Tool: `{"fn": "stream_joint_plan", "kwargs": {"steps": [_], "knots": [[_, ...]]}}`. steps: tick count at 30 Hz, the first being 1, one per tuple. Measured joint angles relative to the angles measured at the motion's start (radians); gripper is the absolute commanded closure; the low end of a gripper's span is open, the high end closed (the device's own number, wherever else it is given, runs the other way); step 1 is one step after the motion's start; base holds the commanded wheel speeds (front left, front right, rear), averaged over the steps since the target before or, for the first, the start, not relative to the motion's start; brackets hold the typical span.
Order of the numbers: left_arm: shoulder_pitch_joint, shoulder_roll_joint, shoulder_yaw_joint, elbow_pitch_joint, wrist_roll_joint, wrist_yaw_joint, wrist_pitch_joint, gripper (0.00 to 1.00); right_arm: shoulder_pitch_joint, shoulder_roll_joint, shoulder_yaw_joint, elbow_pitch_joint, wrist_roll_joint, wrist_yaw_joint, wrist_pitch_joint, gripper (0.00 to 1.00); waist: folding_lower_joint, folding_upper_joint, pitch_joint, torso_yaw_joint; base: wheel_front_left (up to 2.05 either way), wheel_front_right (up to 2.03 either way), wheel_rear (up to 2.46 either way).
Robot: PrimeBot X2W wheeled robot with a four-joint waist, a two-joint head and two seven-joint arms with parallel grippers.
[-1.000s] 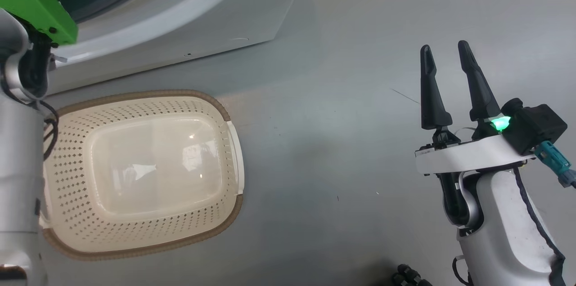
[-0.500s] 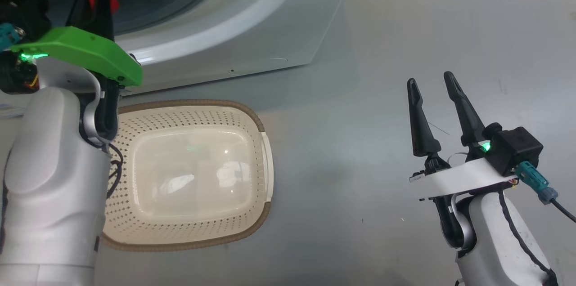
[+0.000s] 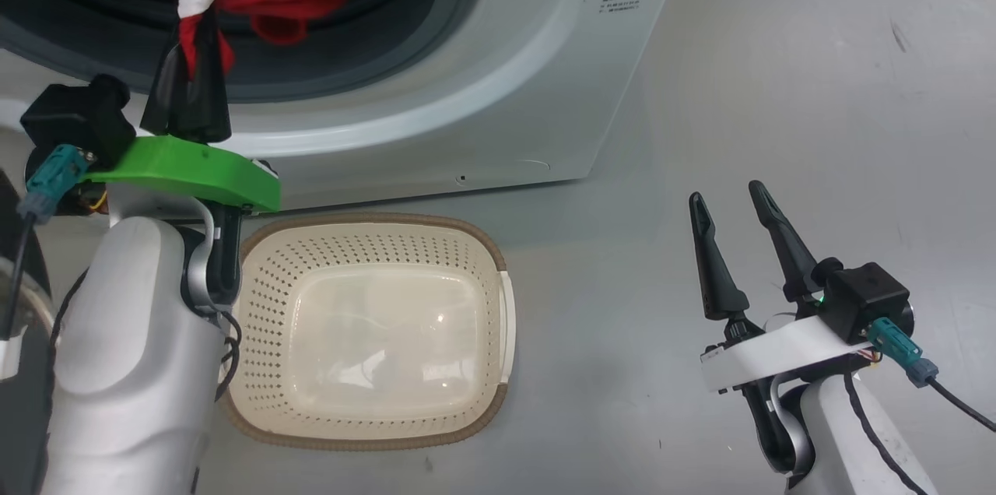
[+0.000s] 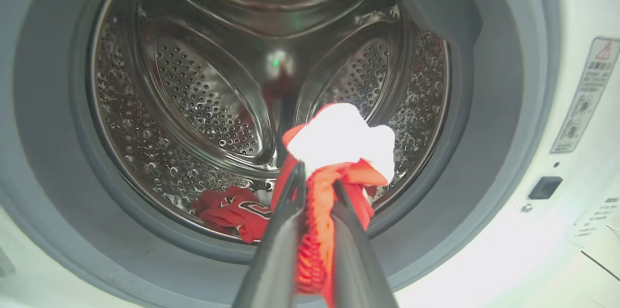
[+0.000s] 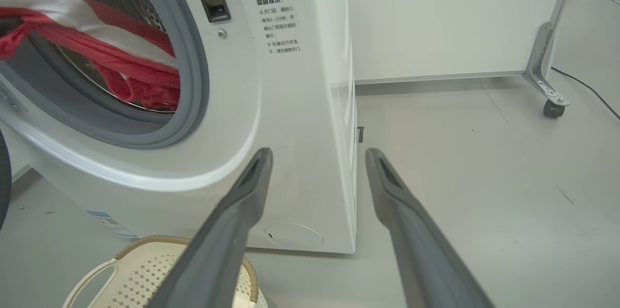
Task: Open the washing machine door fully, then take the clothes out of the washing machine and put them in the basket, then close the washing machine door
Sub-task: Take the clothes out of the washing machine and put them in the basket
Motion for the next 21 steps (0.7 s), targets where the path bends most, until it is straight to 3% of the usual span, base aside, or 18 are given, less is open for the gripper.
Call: {"fn": "stream_joint_plan", "kwargs": {"steps": [21], "knots": [[0.191,-0.015,0.009,-0.238,0.048,0.048,-0.019,1.0,0.106,0.0,0.014,0.014,0.011,0.003,0.0,0.0,0.0,0.0,-0.186,0.036,0.0,0.0,0.0]]}}
